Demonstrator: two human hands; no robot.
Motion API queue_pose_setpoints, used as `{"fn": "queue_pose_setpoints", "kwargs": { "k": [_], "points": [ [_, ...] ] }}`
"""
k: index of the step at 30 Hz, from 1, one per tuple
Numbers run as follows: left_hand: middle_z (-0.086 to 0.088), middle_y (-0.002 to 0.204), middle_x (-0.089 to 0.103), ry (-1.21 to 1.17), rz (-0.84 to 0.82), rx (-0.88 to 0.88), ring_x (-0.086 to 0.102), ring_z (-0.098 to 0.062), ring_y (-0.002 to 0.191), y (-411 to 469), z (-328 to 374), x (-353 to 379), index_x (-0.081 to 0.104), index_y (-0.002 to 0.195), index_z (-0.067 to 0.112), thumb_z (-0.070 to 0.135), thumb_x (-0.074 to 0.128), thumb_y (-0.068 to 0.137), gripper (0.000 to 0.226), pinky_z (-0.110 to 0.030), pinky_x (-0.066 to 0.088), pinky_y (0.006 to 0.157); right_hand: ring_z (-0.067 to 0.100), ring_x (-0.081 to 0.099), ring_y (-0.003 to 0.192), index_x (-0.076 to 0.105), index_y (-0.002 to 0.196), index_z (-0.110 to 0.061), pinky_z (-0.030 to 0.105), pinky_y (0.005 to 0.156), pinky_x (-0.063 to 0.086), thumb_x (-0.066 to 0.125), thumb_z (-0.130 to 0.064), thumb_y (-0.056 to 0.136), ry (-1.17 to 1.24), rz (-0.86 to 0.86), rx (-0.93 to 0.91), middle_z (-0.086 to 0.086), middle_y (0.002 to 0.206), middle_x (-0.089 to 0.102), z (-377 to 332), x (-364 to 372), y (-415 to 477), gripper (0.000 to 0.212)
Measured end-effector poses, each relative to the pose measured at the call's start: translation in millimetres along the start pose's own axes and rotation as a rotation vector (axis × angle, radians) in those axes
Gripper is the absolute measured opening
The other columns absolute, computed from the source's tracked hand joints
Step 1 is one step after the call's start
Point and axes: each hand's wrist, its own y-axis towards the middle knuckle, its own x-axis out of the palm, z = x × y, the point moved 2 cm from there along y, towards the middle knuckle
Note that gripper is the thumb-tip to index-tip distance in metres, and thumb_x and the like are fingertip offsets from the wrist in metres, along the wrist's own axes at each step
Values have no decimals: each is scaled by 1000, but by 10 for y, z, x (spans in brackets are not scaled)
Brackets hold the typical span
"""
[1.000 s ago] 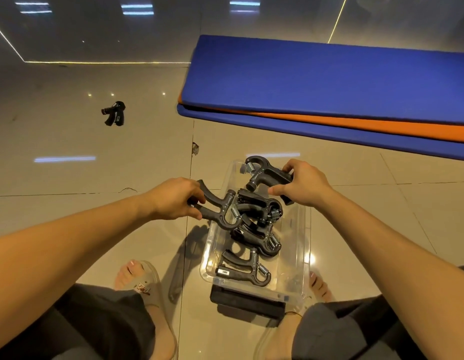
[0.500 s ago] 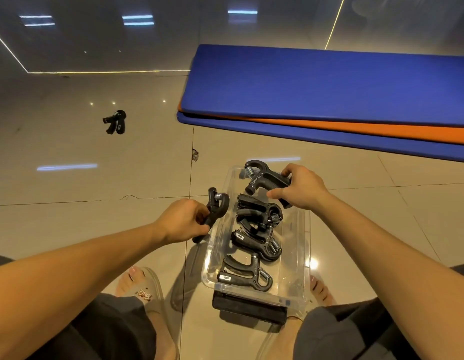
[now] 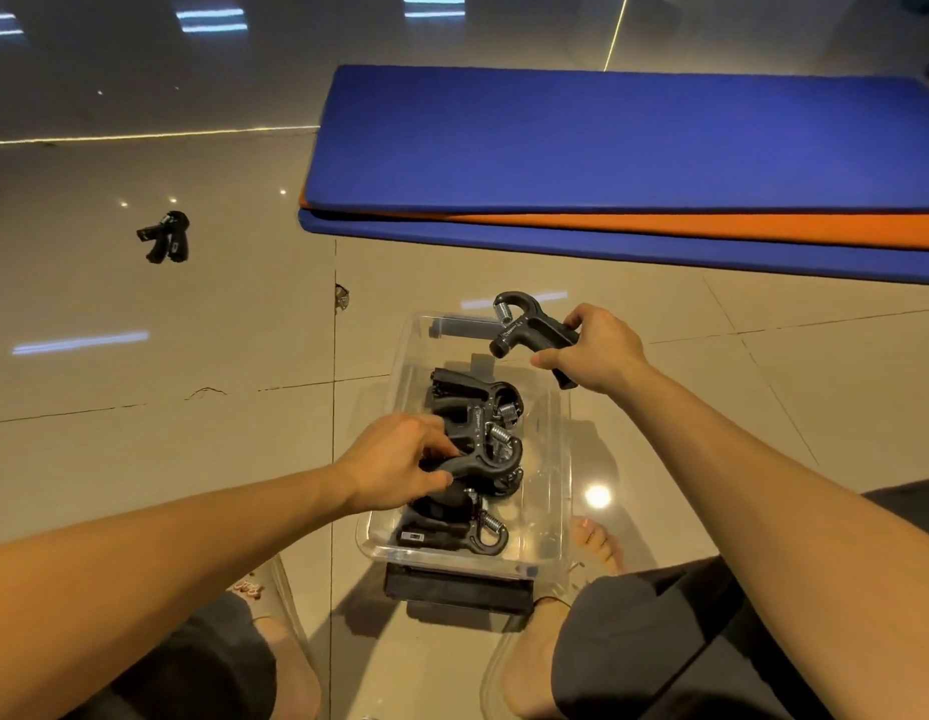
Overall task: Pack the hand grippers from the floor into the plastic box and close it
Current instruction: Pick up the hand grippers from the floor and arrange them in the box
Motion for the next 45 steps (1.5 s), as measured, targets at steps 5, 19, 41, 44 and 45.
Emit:
{"fn": "queue_pose_setpoints", "kwargs": {
  "k": [5,19,41,44,45],
  "points": [
    [19,90,58,54,-153,-2,53,-1,85,90,52,379,76,108,30,40,74,85,25,-22,43,74,15,67,72,53,101,-25,30,59,46,85,-52,71,-3,-11,-14,-6,85,66,113,59,-13,52],
    [13,101,73,29,-442,-296,62,-7,86,206,-119,964,77,106,29,33,84,75,32,-24,50,77,16,67,75,50,104,-24,37,73,53,86,-50,72,-12,-43,-98,-4,92,65,32,182,65,54],
    [2,121,61,302,-346,-323,54,-20,114,217,-214,995,61,125,24,39,85,71,61,-35,48,94,11,66,69,51,101,-27,30,62,44,86,-49,71,-17,-68,-93,-9,83,64,44,251,82,51],
    [0,125,63,194,-365,-386,58,-21,114,223,-236,1003,63,130,21,34,88,72,64,-36,51,96,15,67,74,50,101,-27,33,66,47,86,-50,71,-26,-71,-88,-6,87,66,50,254,86,52],
    [-1,126,64,158,-371,-404,60,-21,114,227,-243,1003,63,132,21,33,88,73,65,-36,52,97,18,67,77,50,102,-26,34,69,48,86,-50,70,-30,-71,-86,-5,89,66,51,255,88,53]
  ]
}}
